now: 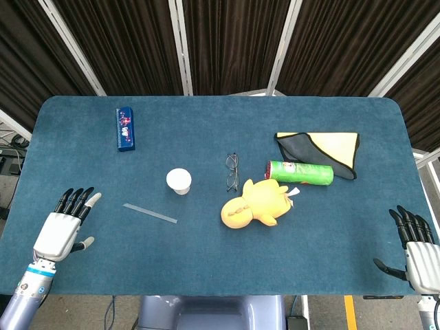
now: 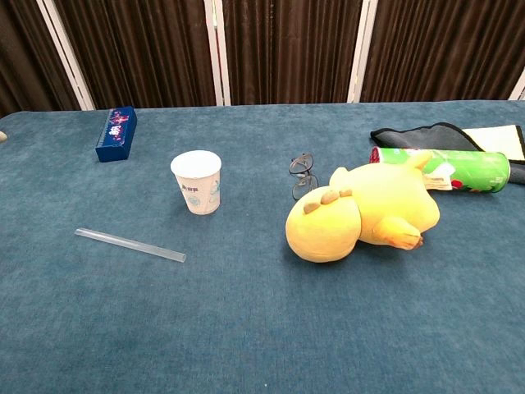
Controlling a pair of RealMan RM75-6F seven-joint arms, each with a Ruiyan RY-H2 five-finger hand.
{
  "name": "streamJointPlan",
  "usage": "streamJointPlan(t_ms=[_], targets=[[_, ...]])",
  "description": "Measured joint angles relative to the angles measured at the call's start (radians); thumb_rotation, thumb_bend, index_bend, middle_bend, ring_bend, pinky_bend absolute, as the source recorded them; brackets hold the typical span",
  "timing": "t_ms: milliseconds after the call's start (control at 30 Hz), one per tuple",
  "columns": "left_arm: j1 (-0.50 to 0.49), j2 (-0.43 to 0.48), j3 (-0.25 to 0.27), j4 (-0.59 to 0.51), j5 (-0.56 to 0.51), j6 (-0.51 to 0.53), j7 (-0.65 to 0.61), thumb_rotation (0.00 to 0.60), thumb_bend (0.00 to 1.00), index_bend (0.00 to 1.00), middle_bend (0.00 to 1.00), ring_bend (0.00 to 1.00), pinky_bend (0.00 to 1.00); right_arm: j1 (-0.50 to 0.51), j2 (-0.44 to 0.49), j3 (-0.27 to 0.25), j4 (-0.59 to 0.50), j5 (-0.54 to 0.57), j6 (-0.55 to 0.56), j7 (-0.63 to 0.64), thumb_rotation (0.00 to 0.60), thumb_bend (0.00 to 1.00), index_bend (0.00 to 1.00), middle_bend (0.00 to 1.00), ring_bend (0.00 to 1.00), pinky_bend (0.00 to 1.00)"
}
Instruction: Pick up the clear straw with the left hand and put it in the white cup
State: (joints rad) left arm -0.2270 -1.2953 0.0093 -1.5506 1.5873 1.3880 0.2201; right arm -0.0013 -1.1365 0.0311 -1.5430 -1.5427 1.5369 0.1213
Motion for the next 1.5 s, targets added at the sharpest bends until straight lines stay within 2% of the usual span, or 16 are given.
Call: streamJointPlan(t_ms=[733,867,1067,1233,1500], targets=[[-0.007,0.011,0.0,-0.022,-0.009,-0.021,0.005,0.6,0.02,0.09,0.0,0.0,0.0,0.001,0.001,0.001,-0.002,0.003,-0.003,0.0,0.6,0.08,0.0,0.0,0.0,0.0],[-0.013,0.02,-0.001,-0.046,-0.02,-0.038,0.019,0.6,0.04,0.17,0.0,0.0,0.0,-0.001,-0.001,0.0,0.003,0.0,0.001,0.004,0.6,0.08,0.0,0.0,0.0,0.0],[-0.037,0.028,-0.017,-0.084,-0.072,-0.096,0.046,0.6,0.13,0.39,0.0,0.0,0.0,-0.001,-0.002,0.0,0.002,0.001,0.002,0.002,0.6,0.08,0.0,0.0,0.0,0.0],[-0.064,0.014,-0.044,-0.091,-0.124,-0.14,0.086,0.6,0.18,0.46,0.0,0.0,0.0,-0.001,-0.001,0.0,0.002,0.001,0.001,0.004,0.6,0.08,0.0,0.0,0.0,0.0],[-0.138,-0.065,-0.107,-0.066,-0.244,-0.233,0.186,0.6,0.23,0.49,0.0,0.0,0.0,0.0,0.001,-0.001,0.004,0.0,-0.001,0.011,0.6,0.08,0.0,0.0,0.0,0.0]])
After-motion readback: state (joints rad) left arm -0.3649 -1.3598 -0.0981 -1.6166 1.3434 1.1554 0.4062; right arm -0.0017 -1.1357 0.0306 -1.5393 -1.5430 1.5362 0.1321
